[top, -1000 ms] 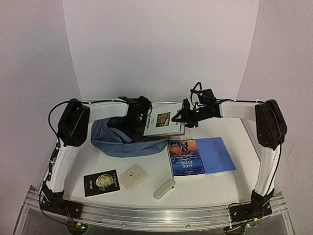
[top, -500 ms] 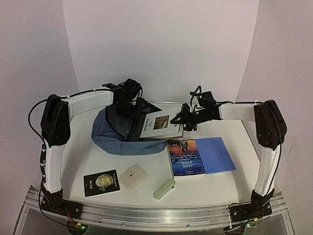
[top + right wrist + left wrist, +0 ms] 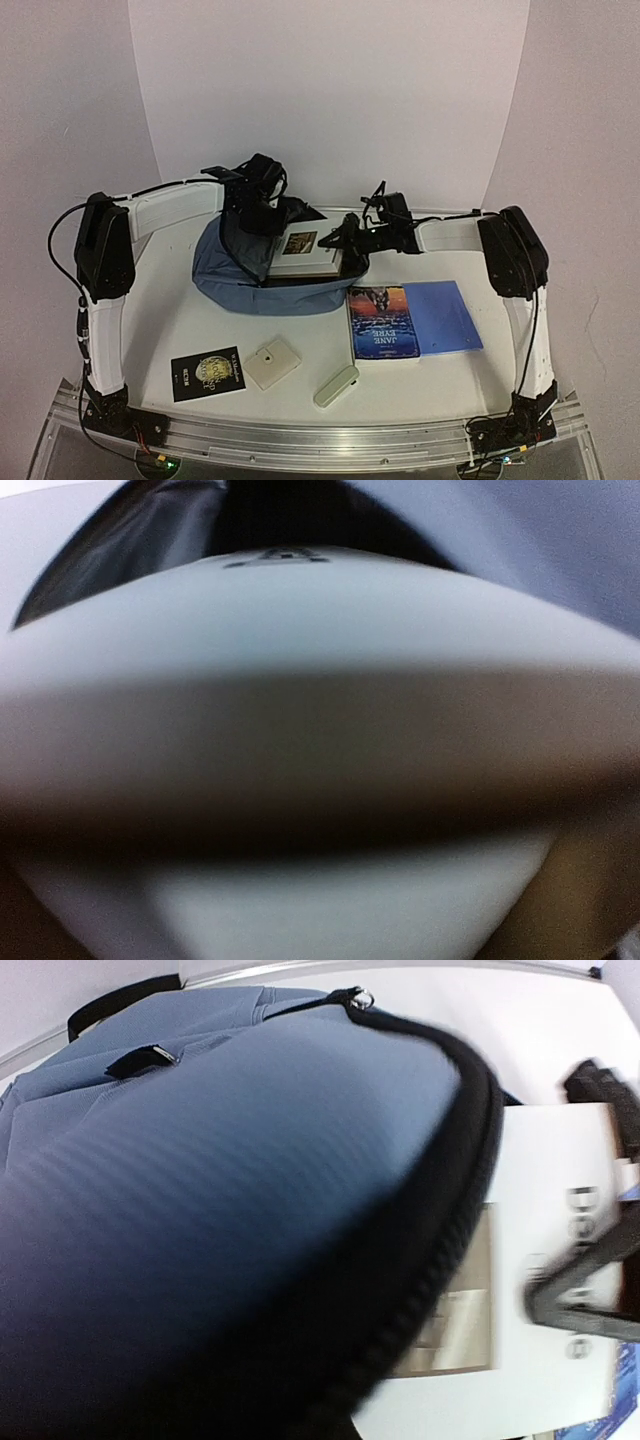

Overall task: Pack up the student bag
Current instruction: Place the book in the student bag.

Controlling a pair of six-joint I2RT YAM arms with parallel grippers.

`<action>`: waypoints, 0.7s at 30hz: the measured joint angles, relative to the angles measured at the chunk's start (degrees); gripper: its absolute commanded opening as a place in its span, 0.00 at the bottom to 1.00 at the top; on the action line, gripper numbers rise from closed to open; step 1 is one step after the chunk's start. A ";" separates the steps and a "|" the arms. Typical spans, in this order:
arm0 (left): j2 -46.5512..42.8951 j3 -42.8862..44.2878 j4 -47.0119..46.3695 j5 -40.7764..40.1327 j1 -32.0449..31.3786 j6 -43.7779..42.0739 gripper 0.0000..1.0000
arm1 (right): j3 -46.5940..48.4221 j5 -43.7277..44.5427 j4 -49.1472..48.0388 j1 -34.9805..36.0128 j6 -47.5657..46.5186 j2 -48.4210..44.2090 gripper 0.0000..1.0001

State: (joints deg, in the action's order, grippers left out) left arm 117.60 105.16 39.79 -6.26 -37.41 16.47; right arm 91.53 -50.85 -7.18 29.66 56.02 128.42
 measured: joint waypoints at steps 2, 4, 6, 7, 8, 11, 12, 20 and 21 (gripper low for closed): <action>-0.77 0.00 -0.34 0.89 -0.03 0.02 0.00 | 2.71 0.22 -2.07 1.10 1.87 2.69 0.17; -1.41 0.00 -0.51 1.70 -0.04 0.03 0.00 | 5.26 0.41 -4.29 2.28 3.93 5.11 0.18; -1.69 0.00 -0.77 2.14 -0.04 0.04 0.00 | 7.45 0.70 -6.38 3.39 5.63 7.11 0.26; -1.72 0.00 -0.88 2.25 -0.04 0.04 0.00 | 8.55 0.95 -7.20 3.93 6.33 8.06 0.35; -1.72 0.00 -0.91 2.33 -0.04 0.05 0.00 | 9.62 1.30 -7.91 4.39 6.89 9.00 0.44; -1.72 0.00 -0.89 2.54 -0.04 0.14 0.00 | 12.19 2.41 -9.86 5.46 8.43 11.78 0.67; -1.72 0.00 -0.86 2.55 -0.04 0.22 0.00 | 12.33 2.92 -10.08 5.74 9.04 12.18 0.75; -2.29 -1.84 -1.37 2.68 0.21 0.50 0.00 | 10.27 7.48 -5.24 4.96 4.90 10.97 0.84; -2.52 -2.27 -1.47 2.76 0.27 0.51 0.00 | 9.56 8.36 -3.51 4.64 3.74 10.28 0.84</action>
State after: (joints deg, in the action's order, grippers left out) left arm 115.08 102.89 38.31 -3.50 -37.14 16.98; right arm 101.08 -42.49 -10.69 34.30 59.76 138.70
